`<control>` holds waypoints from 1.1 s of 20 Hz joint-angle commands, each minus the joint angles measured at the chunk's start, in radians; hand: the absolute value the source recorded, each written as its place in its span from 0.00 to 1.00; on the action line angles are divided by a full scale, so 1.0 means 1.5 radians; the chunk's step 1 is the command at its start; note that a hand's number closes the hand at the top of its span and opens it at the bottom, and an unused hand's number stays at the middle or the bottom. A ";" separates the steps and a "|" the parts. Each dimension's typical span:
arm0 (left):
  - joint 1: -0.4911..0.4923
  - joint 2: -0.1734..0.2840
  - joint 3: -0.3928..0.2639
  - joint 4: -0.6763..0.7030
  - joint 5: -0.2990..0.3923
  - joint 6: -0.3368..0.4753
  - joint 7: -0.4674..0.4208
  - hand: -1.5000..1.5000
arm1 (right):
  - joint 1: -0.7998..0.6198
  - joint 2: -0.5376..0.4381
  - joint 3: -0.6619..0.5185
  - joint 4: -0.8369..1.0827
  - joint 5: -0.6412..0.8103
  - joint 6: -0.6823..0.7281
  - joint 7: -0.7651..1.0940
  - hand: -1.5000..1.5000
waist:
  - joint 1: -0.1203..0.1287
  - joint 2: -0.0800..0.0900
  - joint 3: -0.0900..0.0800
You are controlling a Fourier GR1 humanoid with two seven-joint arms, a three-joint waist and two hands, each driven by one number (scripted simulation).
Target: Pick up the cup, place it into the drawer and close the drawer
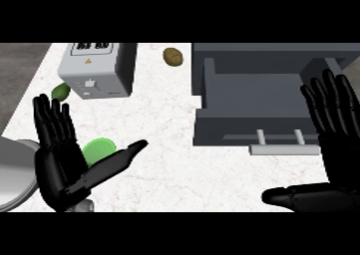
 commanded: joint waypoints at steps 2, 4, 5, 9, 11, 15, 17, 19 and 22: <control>0.036 0.000 -0.015 0.025 0.022 0.016 -0.019 0.00 | -0.008 0.004 0.004 0.019 0.011 0.001 -0.009 0.00 | 0.001 0.000 0.000; 0.084 0.000 -0.009 0.072 0.087 0.016 -0.121 0.00 | -0.021 -0.024 -0.044 0.011 -0.038 0.018 0.014 0.00 | 0.000 0.001 -0.001; 0.078 0.012 0.021 0.005 0.052 -0.012 -0.042 0.00 | -0.004 0.006 0.015 -0.010 0.024 -0.009 0.013 0.00 | 0.001 0.000 0.000; 0.087 0.000 0.023 0.076 0.083 0.016 -0.102 0.00 | -0.032 0.003 0.014 -0.013 0.015 -0.011 0.044 0.00 | 0.001 0.000 0.000; 0.115 0.000 0.041 0.080 0.111 -0.006 -0.140 0.00 | -0.045 0.001 -0.014 0.057 0.008 -0.002 -0.013 0.00 | 0.003 0.001 0.000; 0.154 0.000 0.062 0.133 0.181 -0.048 -0.243 0.00 | -0.066 -0.029 -0.042 -0.045 -0.046 -0.002 0.109 0.00 | 0.001 0.000 0.000; 0.161 0.028 0.069 0.067 0.151 -0.038 -0.158 0.00 | -0.010 -0.010 -0.018 -0.019 -0.015 0.010 0.030 0.00 | 0.002 0.000 0.000; 0.139 0.007 0.083 0.145 0.191 -0.068 -0.221 0.00 | -0.012 -0.015 -0.034 -0.012 -0.023 0.012 0.026 0.00 | 0.001 0.000 0.000; 0.131 0.000 0.065 0.214 0.226 -0.051 -0.283 0.00 | -0.013 -0.017 -0.027 0.004 -0.027 0.026 0.020 0.00 | 0.001 0.000 0.000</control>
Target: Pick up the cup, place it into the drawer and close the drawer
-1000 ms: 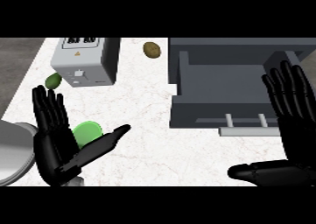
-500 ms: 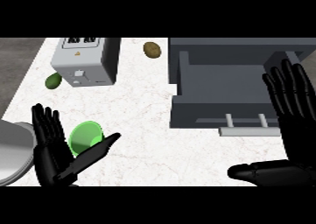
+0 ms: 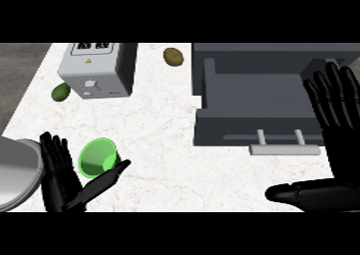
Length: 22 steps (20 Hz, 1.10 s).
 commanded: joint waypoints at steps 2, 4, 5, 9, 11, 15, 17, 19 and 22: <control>0.020 -0.004 0.018 0.034 0.039 -0.042 -0.048 0.00 | 0.040 0.006 0.002 -0.006 0.000 0.014 -0.027 0.00 | 0.000 0.000 0.000; -0.020 -0.004 0.046 0.141 0.083 -0.051 -0.125 0.00 | 0.072 -0.006 -0.016 -0.017 -0.027 0.038 -0.035 0.00 | -0.003 0.000 0.000; 0.023 0.010 0.034 0.035 0.045 -0.046 -0.050 0.00 | 0.053 -0.015 -0.022 -0.038 -0.029 0.034 -0.001 0.00 | -0.001 0.000 0.000; -0.011 -0.003 0.058 0.156 0.080 -0.074 -0.127 0.00 | -0.002 -0.006 -0.013 0.022 0.003 0.012 -0.018 0.00 | 0.000 0.000 0.000; 0.012 -0.004 0.028 0.140 0.094 -0.043 -0.138 0.00 | 0.057 -0.006 -0.028 -0.029 -0.038 0.036 -0.022 0.00 | -0.001 0.000 0.000; -0.001 -0.004 0.069 0.244 0.164 -0.109 -0.252 0.00 | 0.019 0.015 0.021 -0.040 0.014 -0.005 0.017 0.00 | 0.000 0.000 0.000; -0.006 -0.004 0.056 0.249 0.167 -0.081 -0.252 0.00 | 0.048 -0.001 -0.019 0.011 -0.018 0.040 -0.054 0.00 | 0.000 0.000 0.000; -0.027 -0.004 0.078 0.269 0.157 -0.101 -0.247 0.00 | 0.025 0.001 -0.005 0.000 0.001 0.022 -0.016 0.00 | 0.000 0.000 0.000; -0.054 0.003 0.120 0.344 0.179 -0.148 -0.283 0.00 | 0.027 0.001 -0.001 -0.015 -0.004 0.022 0.002 0.00 | -0.001 0.000 0.000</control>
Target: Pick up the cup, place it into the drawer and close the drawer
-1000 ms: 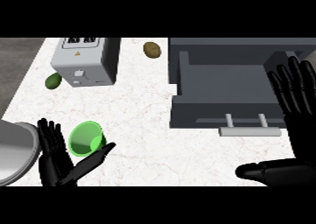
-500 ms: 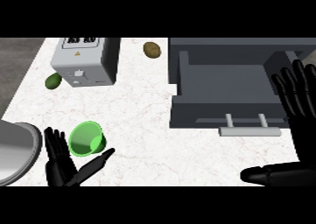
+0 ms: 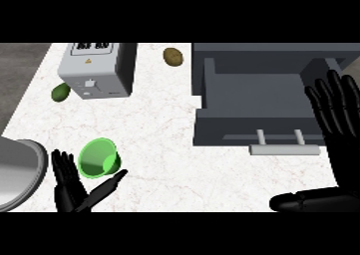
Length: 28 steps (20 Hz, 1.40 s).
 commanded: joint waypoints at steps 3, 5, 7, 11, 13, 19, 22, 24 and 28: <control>-0.001 0.005 0.022 0.048 0.003 -0.031 -0.030 0.00 | 0.012 0.031 0.027 0.051 0.041 -0.007 -0.070 0.00 | 0.001 0.000 0.000; -0.090 0.009 0.072 0.167 0.029 -0.065 -0.067 0.00 | -0.026 0.002 0.003 -0.015 -0.007 -0.010 0.037 0.00 | -0.001 0.000 0.000; -0.071 -0.002 0.061 0.174 0.028 -0.082 -0.099 0.00 | 0.007 -0.008 -0.016 -0.022 -0.025 0.012 0.016 0.00 | -0.001 0.000 0.000; -0.069 0.026 0.079 0.170 0.030 -0.119 -0.084 0.00 | 0.010 0.012 0.008 -0.014 0.003 -0.001 -0.004 0.00 | 0.000 0.000 0.000; -0.108 0.003 0.076 0.222 0.019 -0.113 -0.106 0.00 | -0.021 -0.001 -0.019 0.034 -0.011 0.008 -0.023 0.00 | -0.001 0.000 0.000; -0.166 0.013 0.121 0.313 0.056 -0.170 -0.156 0.00 | -0.029 -0.010 -0.025 0.019 -0.030 0.012 0.008 0.00 | -0.002 0.001 0.000; -0.092 0.016 0.079 0.181 0.051 -0.156 -0.092 0.00 | 0.014 -0.012 -0.040 0.026 -0.042 0.042 -0.046 0.00 | 0.001 0.000 0.000; -0.181 0.015 0.120 0.316 0.061 -0.180 -0.140 0.00 | -0.023 -0.005 -0.004 -0.018 -0.010 -0.001 0.041 0.00 | -0.002 0.000 0.000; -0.177 0.012 0.114 0.347 0.076 -0.252 -0.177 0.00 | 0.009 0.003 0.000 -0.023 -0.014 0.011 0.019 0.00 | -0.002 0.001 0.000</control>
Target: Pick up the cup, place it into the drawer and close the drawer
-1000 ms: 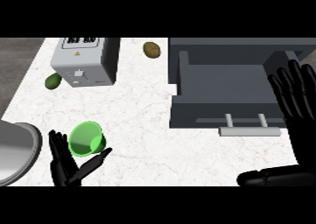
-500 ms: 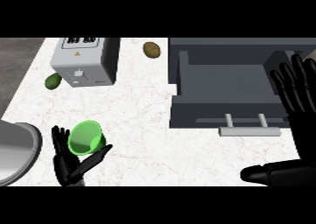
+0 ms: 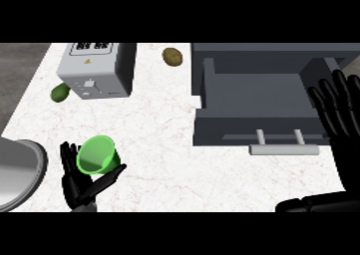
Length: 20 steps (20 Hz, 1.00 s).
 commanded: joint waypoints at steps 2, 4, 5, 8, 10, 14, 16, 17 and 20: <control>-0.042 -0.017 -0.009 0.035 0.015 -0.057 -0.022 0.00 | -0.004 0.008 0.003 0.002 0.001 -0.007 0.001 0.00 | -0.001 0.000 0.000; -0.049 0.010 0.021 0.084 0.020 -0.115 -0.046 0.00 | -0.012 0.009 0.002 0.032 0.008 -0.003 -0.021 0.00 | 0.000 0.001 0.000; -0.042 -0.017 -0.002 0.060 0.020 -0.087 -0.060 0.00 | -0.015 0.013 0.020 0.029 0.029 -0.013 -0.007 0.00 | 0.000 0.000 0.000; -0.067 0.009 0.015 0.084 0.015 -0.128 -0.055 1.00 | 0.027 -0.010 -0.022 -0.018 -0.027 0.017 0.001 0.00 | -0.002 0.000 0.000; -0.078 -0.007 0.012 0.096 0.012 -0.133 -0.071 1.00 | 0.006 -0.012 -0.024 -0.015 -0.028 0.011 0.011 0.00 | -0.001 0.000 0.000; -0.105 -0.010 0.022 0.148 -0.020 -0.089 -0.144 1.00 | -0.021 -0.007 -0.008 -0.010 0.004 -0.005 0.016 0.00 | -0.002 0.001 0.000; -0.107 0.009 0.018 0.118 -0.027 -0.089 -0.121 1.00 | 0.038 -0.006 -0.015 -0.013 -0.005 0.019 -0.025 0.00 | -0.002 0.000 0.000; -0.092 0.028 -0.003 0.122 -0.040 -0.154 -0.107 1.00 | -0.035 -0.025 -0.044 0.005 -0.037 0.004 0.033 0.00 | 0.000 0.000 0.000; -0.121 0.079 -0.033 0.130 -0.060 -0.239 -0.063 1.00 | -0.007 0.005 -0.010 0.006 -0.008 -0.001 -0.007 0.00 | -0.004 0.001 0.000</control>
